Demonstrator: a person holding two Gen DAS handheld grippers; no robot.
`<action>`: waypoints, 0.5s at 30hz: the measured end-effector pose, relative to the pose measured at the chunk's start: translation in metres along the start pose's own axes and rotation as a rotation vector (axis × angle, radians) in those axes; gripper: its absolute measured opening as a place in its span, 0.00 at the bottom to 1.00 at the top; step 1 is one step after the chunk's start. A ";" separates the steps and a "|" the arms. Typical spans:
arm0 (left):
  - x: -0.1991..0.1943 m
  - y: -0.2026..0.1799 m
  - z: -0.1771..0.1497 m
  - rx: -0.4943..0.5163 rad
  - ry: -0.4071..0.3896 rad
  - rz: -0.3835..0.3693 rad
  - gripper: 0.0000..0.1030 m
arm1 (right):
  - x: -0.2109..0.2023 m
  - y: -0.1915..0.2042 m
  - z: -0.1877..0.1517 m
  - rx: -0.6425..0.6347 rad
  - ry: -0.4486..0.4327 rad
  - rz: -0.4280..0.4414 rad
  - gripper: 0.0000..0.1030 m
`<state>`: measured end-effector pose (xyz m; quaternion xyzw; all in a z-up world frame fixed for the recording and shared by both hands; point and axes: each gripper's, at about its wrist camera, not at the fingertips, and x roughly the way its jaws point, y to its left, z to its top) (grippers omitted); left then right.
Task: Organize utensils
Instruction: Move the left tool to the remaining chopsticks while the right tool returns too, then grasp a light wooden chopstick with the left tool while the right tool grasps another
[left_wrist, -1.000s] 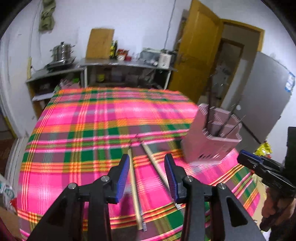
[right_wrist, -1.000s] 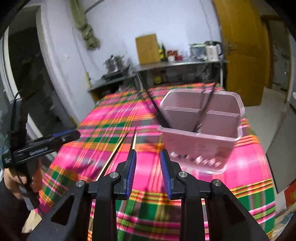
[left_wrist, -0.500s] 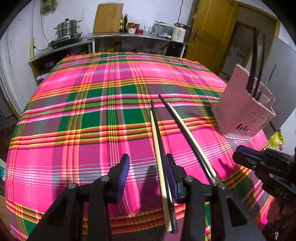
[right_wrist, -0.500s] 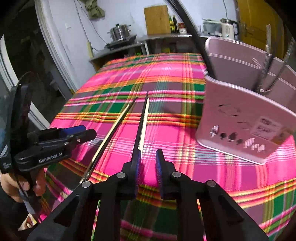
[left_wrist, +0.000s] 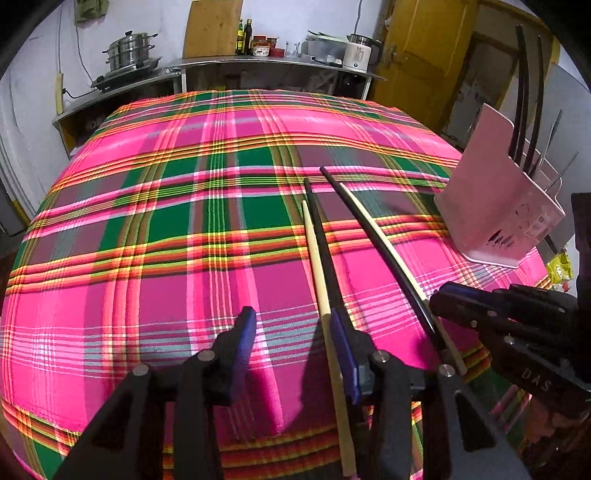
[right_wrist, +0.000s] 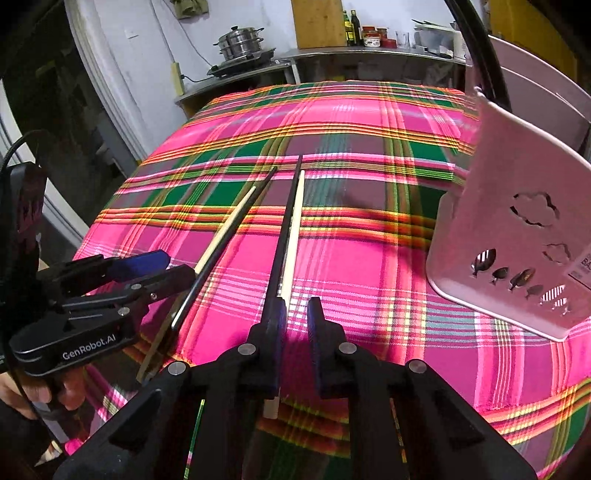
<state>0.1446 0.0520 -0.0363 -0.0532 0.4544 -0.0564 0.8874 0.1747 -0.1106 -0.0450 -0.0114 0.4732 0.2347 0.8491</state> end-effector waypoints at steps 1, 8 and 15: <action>0.000 -0.001 0.000 0.007 -0.003 0.005 0.44 | 0.001 0.000 0.001 -0.002 0.000 0.000 0.12; 0.004 -0.014 -0.001 0.077 -0.015 0.082 0.47 | 0.006 0.005 0.002 -0.020 0.010 0.002 0.12; 0.005 -0.013 0.001 0.039 -0.022 0.126 0.44 | 0.009 0.007 0.004 -0.025 0.010 -0.014 0.06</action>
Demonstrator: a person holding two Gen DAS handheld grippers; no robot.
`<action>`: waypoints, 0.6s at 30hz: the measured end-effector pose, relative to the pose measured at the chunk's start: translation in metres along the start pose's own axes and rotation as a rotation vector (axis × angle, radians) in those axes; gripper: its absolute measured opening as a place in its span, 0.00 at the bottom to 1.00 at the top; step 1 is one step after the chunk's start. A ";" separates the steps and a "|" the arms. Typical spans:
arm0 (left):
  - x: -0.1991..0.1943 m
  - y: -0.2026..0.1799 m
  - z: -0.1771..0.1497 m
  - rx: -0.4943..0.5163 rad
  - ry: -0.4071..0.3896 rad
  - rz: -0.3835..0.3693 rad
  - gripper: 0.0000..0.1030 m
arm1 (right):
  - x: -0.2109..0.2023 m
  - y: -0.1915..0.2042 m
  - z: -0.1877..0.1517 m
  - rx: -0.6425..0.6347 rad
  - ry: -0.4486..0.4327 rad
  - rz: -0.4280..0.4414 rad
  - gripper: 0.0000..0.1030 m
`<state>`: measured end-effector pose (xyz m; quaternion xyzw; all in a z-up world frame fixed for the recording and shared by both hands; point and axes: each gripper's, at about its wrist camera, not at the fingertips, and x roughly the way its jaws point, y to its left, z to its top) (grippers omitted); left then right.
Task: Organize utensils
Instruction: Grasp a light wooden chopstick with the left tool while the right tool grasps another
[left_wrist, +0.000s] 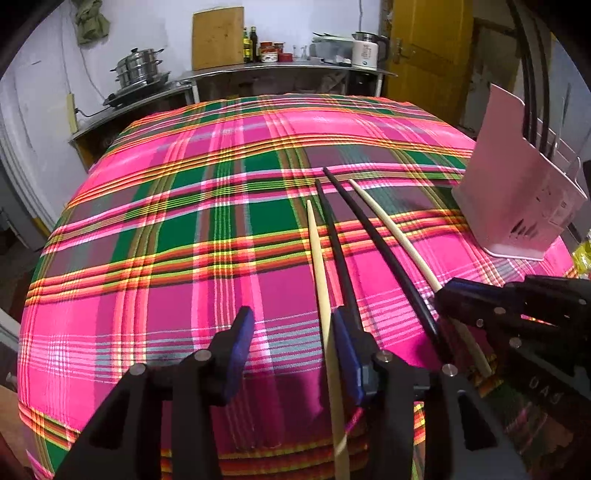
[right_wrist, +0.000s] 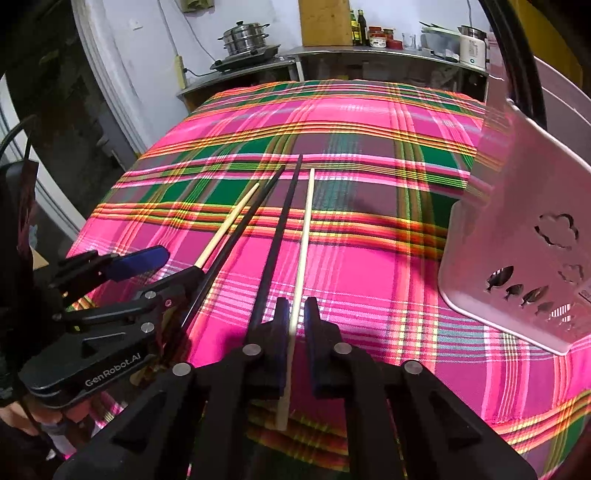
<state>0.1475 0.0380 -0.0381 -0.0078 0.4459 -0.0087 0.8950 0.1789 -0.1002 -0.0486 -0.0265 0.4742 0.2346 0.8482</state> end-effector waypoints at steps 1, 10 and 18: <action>0.000 0.001 0.000 -0.005 -0.004 0.005 0.42 | 0.000 0.000 0.000 -0.002 0.000 -0.003 0.06; -0.007 0.002 -0.011 -0.059 -0.021 0.054 0.07 | -0.006 0.001 -0.010 0.027 -0.008 -0.022 0.04; -0.027 0.011 -0.036 -0.178 0.004 0.096 0.07 | -0.031 -0.009 -0.039 0.127 -0.001 -0.045 0.04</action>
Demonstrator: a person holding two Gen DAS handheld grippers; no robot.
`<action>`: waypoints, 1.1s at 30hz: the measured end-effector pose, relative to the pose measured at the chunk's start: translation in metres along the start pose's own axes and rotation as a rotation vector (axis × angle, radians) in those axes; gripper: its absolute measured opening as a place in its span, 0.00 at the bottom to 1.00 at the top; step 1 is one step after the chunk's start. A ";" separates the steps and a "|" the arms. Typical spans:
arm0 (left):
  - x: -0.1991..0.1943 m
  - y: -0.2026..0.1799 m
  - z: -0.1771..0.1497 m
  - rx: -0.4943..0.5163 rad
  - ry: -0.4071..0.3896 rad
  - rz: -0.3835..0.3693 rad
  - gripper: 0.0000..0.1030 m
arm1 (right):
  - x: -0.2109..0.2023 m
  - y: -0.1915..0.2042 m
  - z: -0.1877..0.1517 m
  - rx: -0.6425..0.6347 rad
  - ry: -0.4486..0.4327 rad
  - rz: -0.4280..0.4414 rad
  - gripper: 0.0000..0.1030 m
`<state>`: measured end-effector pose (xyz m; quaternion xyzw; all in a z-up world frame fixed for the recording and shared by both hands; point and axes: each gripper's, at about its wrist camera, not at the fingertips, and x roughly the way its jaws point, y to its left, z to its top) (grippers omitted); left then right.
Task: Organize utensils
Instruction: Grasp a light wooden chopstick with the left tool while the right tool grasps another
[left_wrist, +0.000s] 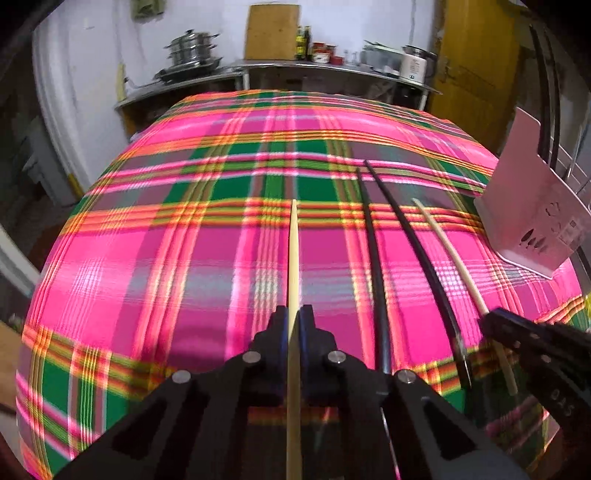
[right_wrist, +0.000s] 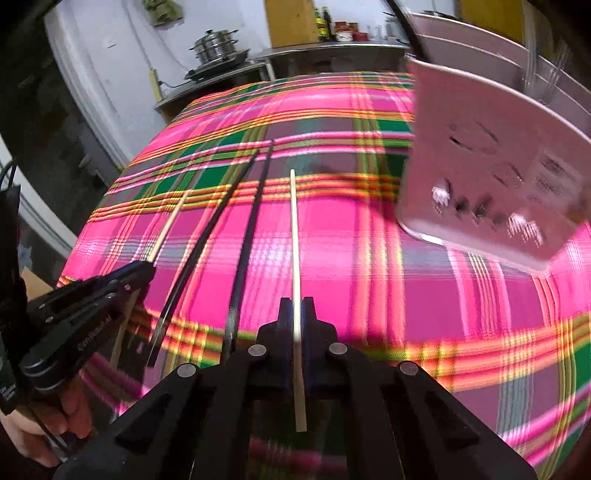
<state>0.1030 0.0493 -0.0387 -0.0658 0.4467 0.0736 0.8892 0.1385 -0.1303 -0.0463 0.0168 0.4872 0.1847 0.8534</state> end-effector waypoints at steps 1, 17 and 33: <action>-0.002 0.003 -0.003 -0.015 0.006 -0.002 0.07 | -0.004 -0.002 -0.004 0.017 0.003 0.006 0.04; 0.010 0.021 0.028 -0.038 0.024 -0.177 0.25 | 0.008 0.010 0.026 -0.050 -0.013 0.055 0.08; 0.041 0.013 0.059 0.026 0.041 -0.209 0.25 | 0.051 0.019 0.065 -0.109 0.005 0.002 0.08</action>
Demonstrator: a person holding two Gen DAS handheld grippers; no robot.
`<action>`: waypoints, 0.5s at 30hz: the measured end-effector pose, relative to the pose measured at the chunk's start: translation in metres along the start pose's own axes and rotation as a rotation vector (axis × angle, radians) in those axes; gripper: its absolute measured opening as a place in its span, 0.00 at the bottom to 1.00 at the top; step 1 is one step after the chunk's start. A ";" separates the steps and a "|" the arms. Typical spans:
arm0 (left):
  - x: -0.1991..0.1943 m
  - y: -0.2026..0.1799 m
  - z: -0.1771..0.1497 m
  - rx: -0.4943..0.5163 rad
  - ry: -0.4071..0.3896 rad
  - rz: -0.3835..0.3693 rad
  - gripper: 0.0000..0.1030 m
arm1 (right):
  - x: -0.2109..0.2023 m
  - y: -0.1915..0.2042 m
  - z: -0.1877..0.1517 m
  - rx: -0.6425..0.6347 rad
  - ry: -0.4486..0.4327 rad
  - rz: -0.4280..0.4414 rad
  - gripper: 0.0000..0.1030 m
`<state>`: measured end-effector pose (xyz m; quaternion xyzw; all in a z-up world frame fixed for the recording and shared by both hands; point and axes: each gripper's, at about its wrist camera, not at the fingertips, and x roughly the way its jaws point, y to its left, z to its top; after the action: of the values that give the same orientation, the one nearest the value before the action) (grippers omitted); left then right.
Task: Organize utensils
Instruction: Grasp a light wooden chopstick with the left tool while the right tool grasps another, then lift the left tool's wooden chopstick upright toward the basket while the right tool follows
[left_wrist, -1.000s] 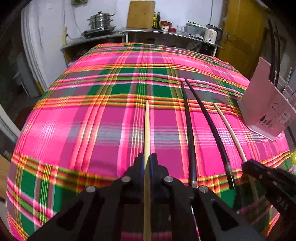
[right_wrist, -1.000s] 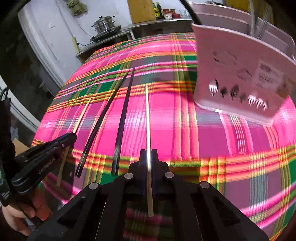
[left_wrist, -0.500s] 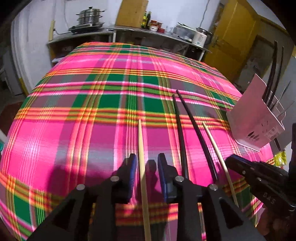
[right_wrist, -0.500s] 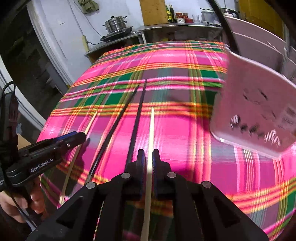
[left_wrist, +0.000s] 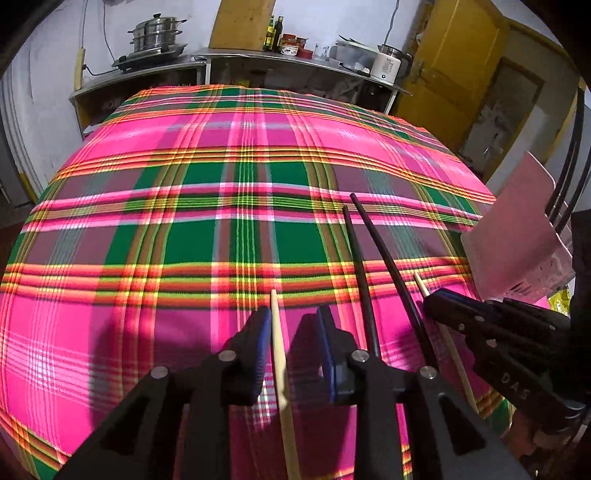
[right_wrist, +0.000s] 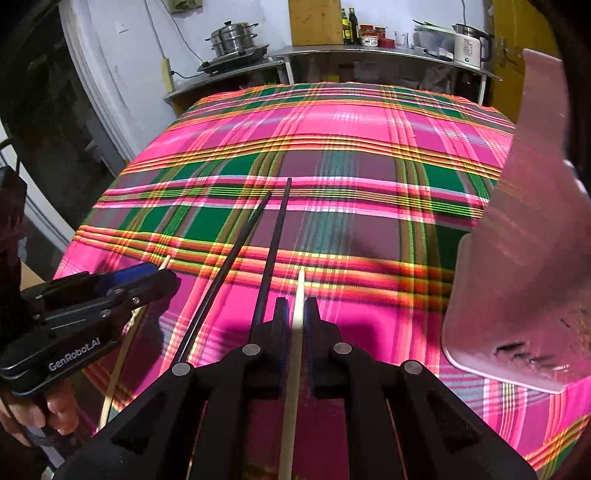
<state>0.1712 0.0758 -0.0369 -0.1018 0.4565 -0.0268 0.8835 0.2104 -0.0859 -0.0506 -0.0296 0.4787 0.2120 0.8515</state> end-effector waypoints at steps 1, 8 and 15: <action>0.000 0.000 0.000 0.004 0.000 0.003 0.25 | 0.001 0.001 0.002 -0.003 -0.002 -0.002 0.08; 0.004 -0.004 0.006 0.035 0.002 0.047 0.11 | 0.009 0.007 0.011 -0.043 0.012 -0.024 0.05; 0.001 -0.002 0.014 0.028 0.000 0.038 0.05 | 0.001 0.008 0.015 -0.041 -0.004 -0.002 0.05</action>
<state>0.1833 0.0758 -0.0296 -0.0809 0.4577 -0.0166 0.8853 0.2197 -0.0742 -0.0414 -0.0472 0.4726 0.2211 0.8518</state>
